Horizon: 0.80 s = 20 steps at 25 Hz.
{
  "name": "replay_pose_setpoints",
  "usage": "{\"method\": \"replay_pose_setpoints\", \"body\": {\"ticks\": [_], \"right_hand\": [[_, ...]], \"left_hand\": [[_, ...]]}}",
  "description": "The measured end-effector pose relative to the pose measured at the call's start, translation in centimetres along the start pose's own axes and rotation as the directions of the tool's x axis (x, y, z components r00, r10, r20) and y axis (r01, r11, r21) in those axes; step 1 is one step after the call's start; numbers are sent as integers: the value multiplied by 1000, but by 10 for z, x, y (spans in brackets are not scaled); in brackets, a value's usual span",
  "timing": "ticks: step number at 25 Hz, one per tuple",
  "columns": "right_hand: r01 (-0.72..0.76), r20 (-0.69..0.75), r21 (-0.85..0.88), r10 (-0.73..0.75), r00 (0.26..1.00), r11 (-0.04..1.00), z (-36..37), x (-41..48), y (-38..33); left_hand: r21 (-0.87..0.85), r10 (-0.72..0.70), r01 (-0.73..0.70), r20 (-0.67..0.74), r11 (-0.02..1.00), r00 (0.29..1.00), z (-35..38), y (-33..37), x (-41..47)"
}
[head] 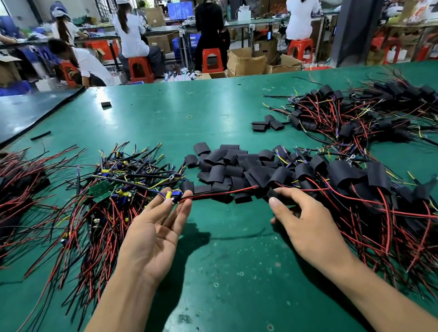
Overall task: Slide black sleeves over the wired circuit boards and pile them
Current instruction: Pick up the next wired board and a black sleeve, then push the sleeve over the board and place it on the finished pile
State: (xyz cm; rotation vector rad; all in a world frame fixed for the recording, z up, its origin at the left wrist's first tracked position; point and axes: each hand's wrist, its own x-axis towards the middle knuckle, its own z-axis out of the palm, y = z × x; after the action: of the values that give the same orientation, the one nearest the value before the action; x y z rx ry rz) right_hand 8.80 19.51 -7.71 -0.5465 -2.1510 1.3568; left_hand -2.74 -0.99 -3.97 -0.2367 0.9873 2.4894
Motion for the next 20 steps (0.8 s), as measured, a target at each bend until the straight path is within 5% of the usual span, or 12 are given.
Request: {"method": "replay_pose_setpoints", "body": {"ticks": [20], "right_hand": [[65,145,235,-101,984,970,4,-6,-8]], "left_hand": [[28,3,-3,24,1000,1000,3,0,-6]]}}
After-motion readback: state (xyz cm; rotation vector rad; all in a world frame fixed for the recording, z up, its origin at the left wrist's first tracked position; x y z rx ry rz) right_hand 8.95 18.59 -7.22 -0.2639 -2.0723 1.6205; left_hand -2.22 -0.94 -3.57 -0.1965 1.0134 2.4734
